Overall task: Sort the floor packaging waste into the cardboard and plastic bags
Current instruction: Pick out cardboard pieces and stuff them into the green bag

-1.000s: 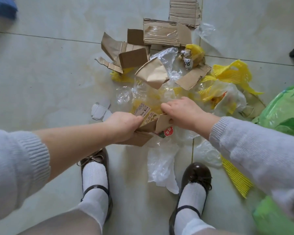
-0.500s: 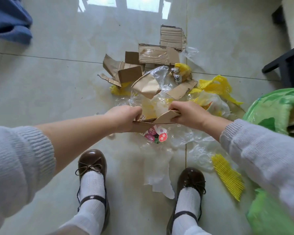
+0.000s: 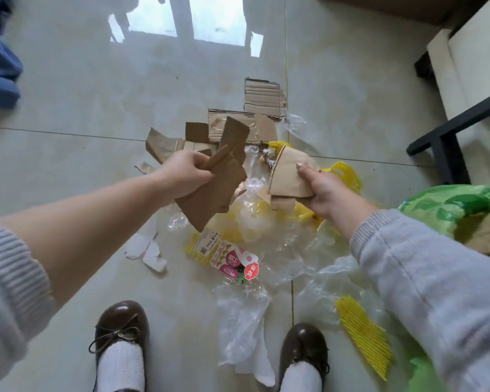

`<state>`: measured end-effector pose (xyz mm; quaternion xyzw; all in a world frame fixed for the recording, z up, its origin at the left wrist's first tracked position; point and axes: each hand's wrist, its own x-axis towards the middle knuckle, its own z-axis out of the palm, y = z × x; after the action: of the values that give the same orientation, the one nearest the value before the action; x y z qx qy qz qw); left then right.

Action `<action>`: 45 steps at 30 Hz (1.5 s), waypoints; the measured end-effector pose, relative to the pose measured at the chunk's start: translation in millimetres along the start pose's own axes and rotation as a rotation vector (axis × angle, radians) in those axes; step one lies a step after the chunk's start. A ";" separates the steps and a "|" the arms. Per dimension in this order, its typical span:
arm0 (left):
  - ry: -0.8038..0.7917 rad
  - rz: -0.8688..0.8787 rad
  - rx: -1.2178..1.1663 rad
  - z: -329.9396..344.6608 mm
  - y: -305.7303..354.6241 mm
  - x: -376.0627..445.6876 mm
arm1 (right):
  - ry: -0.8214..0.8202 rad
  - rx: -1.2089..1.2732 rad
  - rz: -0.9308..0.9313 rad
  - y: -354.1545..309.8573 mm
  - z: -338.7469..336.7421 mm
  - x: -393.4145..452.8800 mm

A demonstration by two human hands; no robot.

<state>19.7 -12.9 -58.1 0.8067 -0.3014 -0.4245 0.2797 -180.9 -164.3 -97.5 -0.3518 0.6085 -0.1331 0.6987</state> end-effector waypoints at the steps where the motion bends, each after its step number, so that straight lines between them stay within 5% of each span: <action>1: -0.011 -0.058 -0.091 0.7 2.9 5.1 | 0.020 0.054 0.026 0.3 6.4 9.4; 12: -0.011 -0.184 0.088 31.4 -11.3 47.8 | 0.289 -0.260 0.027 39.9 26.5 91.9; 23: 0.001 -0.135 -0.196 9.1 -3.3 39.5 | 0.421 -0.101 -0.002 26.6 27.5 36.9; 35: 0.115 0.007 -0.315 -75.1 17.9 -24.0 | 0.274 -0.025 -0.125 -24.2 28.4 -77.6; 45: 0.139 -0.002 -0.290 -98.4 14.4 -21.9 | 0.174 0.034 -0.202 -36.3 36.7 -77.4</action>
<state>90.1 12.6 10.9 0.7855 -0.2162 -0.4070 0.4130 -154.8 -130.6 -14.8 -0.3865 0.6261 -0.2432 0.6321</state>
